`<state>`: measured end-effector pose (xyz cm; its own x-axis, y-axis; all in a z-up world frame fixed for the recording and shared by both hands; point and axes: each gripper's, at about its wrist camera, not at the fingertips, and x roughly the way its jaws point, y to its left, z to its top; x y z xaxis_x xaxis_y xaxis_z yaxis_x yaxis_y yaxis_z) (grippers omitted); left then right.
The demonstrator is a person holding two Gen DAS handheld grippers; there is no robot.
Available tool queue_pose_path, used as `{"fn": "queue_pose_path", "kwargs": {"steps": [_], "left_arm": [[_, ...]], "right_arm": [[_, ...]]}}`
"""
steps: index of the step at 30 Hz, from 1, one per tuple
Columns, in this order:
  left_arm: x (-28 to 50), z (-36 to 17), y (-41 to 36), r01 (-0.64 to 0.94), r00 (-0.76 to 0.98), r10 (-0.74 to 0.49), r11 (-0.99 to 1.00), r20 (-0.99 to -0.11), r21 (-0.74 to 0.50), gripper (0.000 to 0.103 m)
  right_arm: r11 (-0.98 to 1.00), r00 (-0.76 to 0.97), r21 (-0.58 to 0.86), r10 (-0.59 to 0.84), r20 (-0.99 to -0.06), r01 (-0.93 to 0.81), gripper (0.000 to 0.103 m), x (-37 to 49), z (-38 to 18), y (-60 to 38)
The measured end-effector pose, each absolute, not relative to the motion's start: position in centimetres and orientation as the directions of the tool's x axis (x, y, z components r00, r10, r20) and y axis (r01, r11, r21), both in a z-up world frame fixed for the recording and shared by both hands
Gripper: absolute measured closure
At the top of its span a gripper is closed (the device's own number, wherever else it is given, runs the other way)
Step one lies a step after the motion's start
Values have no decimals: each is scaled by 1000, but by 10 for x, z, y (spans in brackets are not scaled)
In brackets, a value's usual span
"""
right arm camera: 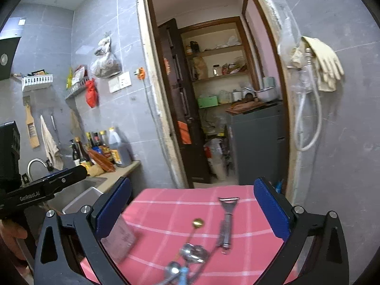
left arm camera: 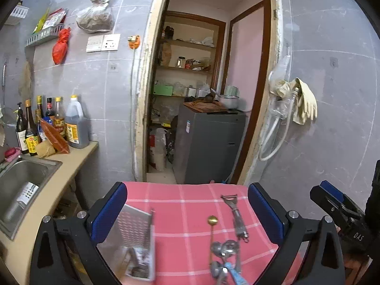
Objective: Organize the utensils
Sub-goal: 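Move both tools back over the cutlery on the tablecloth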
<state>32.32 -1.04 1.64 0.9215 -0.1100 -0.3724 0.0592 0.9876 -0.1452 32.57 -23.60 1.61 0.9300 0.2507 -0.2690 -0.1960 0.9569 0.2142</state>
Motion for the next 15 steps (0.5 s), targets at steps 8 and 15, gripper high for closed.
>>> {"fn": "queue_pose_path", "kwargs": {"steps": [8,15], "left_arm": [[317,-9,-63,92,906,-137,987,-402,-128,1],[319,-43,-90,92,869,-146,987,-473,-134,1]], "right_arm": [[966,916,216,212,-340,-143,1,324,-8,-288],[961,884,246,219,-414,-123,1,335,-45,-322]]}}
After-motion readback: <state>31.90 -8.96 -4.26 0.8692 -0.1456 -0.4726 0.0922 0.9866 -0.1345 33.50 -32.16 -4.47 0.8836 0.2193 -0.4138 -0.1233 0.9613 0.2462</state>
